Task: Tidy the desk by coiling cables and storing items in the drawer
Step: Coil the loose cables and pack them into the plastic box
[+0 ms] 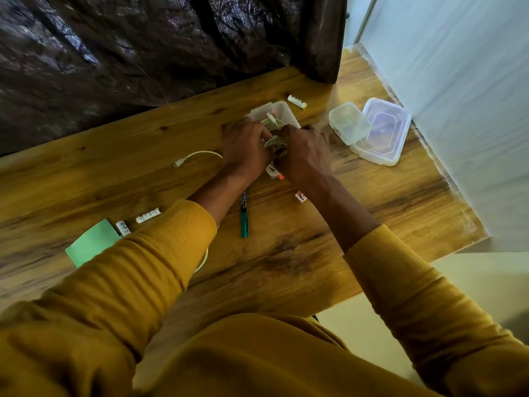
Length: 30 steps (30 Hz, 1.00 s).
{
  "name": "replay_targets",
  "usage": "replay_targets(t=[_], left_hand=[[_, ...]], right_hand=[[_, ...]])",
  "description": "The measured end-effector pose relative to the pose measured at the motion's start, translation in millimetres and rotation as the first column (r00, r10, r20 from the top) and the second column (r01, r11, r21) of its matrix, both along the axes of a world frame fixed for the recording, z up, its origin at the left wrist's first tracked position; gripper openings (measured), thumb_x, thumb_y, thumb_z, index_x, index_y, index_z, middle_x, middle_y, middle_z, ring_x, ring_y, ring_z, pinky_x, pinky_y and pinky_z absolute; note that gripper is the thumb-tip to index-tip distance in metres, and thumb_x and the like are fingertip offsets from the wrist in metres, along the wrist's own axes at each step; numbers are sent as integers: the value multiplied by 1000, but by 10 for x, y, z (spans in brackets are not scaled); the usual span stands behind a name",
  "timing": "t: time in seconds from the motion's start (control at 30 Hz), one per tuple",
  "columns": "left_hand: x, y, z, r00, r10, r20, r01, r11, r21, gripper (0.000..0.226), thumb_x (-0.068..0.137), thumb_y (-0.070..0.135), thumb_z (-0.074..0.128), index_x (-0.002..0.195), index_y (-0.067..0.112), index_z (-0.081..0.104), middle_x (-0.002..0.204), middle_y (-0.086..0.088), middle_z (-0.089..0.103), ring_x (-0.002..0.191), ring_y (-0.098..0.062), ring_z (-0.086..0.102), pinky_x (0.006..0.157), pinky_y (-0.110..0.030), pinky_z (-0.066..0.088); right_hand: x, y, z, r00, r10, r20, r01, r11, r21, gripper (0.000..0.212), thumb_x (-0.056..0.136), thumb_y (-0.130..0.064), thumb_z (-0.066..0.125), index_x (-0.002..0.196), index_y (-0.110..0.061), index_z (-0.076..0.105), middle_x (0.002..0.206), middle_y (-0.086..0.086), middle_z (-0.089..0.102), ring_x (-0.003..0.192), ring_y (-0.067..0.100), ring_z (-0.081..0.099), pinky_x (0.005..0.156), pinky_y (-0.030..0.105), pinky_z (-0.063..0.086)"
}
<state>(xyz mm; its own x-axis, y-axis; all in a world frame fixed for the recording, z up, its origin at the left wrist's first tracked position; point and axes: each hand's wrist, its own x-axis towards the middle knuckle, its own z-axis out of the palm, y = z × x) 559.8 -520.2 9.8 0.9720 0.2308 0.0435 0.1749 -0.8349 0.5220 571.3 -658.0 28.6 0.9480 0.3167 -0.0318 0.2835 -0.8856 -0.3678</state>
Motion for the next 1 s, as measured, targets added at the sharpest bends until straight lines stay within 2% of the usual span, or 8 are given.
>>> replay_targets(t=[0.1, 0.33, 0.6, 0.77, 0.83, 0.93, 1.0], left_hand=[[46, 29, 24, 995, 15, -102, -8, 998, 69, 16, 84, 34, 80, 99, 28, 76, 132, -4, 57, 127, -32, 49, 103, -43, 42], [89, 52, 111, 977, -26, -210, 53, 990, 128, 21, 88, 44, 77, 101, 28, 77, 141, -5, 47, 135, -36, 39, 107, -49, 34], [109, 111, 180, 946, -99, -310, 129, 989, 78, 15, 92, 40, 72, 95, 26, 70, 144, -4, 39, 140, -36, 31, 114, -51, 28], [106, 127, 89, 958, -91, -272, 114, 991, 70, 14, 90, 35, 72, 103, 29, 71, 143, -1, 45, 139, -33, 36, 114, -51, 30], [86, 118, 0, 977, -64, -206, 71, 997, 29, 15, 89, 33, 73, 103, 30, 71, 141, 1, 51, 136, -31, 43, 111, -50, 36], [31, 96, -101, 996, -15, -84, 12, 999, -34, 32, 85, 32, 77, 114, 29, 65, 132, 5, 62, 128, -26, 51, 102, -44, 43], [19, 100, -128, 999, 3, -35, -5, 999, -50, 35, 84, 30, 78, 115, 32, 64, 127, 8, 65, 124, -23, 54, 98, -41, 45]], right_hand=[[-3, 10, -6, 1000, 0, 17, 0, 1000, -4, 45, 83, -28, 82, 123, -14, 68, 114, 12, 70, 117, 32, 58, 99, 42, 46], [10, 26, -20, 999, -24, 38, 24, 1000, -16, 37, 86, -27, 81, 120, -13, 74, 112, 11, 71, 114, 30, 59, 97, 43, 48], [30, 40, -68, 996, -16, 85, 20, 999, -49, 30, 91, -27, 75, 119, -15, 74, 116, 9, 73, 118, 29, 56, 99, 41, 42], [38, 44, -72, 996, 13, 84, -6, 996, -84, 33, 90, -29, 75, 120, -15, 72, 122, 8, 72, 123, 29, 54, 103, 43, 39], [47, 29, -70, 997, 26, 68, -20, 996, -91, 35, 89, -29, 76, 121, -15, 71, 121, 7, 71, 123, 29, 53, 103, 43, 39], [47, 0, -67, 998, 30, 53, -27, 998, -60, 43, 88, -32, 78, 127, -15, 68, 122, 6, 70, 124, 30, 52, 103, 44, 39], [37, -8, -74, 998, 32, 59, -30, 999, -44, 49, 87, -35, 79, 130, -16, 66, 123, 6, 70, 124, 30, 53, 103, 44, 40]])
